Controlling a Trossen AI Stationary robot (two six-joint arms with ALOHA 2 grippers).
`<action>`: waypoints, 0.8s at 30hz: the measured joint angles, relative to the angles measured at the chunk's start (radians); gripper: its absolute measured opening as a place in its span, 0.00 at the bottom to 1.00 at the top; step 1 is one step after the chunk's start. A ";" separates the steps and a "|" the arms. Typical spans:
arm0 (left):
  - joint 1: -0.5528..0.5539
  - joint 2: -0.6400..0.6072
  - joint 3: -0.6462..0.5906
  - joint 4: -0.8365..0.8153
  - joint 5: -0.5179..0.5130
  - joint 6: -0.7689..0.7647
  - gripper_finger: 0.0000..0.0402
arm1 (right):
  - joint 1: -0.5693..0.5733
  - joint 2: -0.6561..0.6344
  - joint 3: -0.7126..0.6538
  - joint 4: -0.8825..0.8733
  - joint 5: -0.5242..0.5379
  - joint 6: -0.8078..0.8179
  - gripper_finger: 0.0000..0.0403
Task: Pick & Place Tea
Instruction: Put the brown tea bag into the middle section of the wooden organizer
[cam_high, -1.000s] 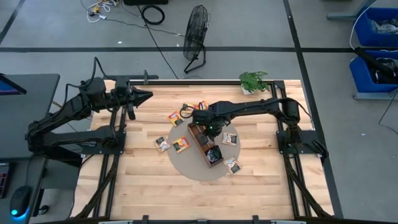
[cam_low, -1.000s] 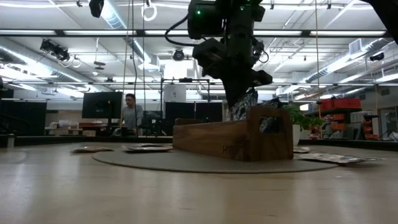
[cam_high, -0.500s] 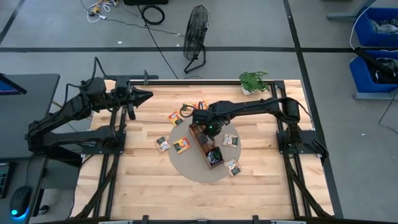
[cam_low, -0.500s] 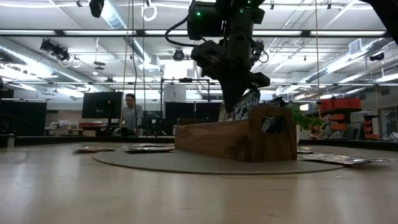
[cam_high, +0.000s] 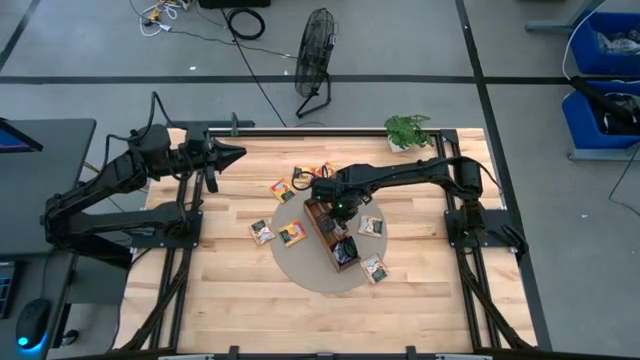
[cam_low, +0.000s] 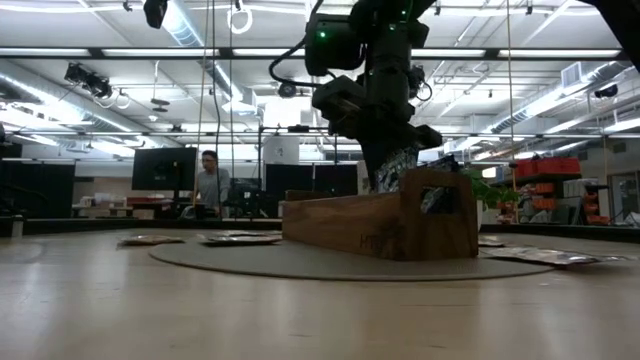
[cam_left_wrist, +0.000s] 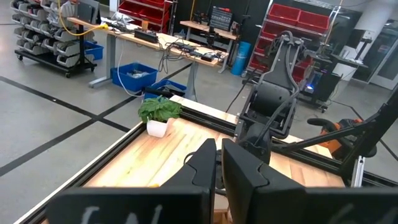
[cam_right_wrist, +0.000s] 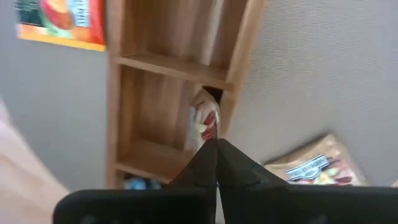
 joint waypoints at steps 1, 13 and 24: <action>0.000 0.000 0.000 0.000 0.000 0.000 0.07 | 0.004 0.000 -0.004 0.005 0.000 0.002 0.02; 0.000 0.000 0.000 -0.003 0.000 0.000 0.07 | 0.013 -0.001 -0.006 0.028 0.018 0.011 0.14; 0.000 0.000 0.000 -0.005 -0.004 0.012 0.07 | 0.032 -0.154 -0.007 0.047 0.139 -0.064 0.39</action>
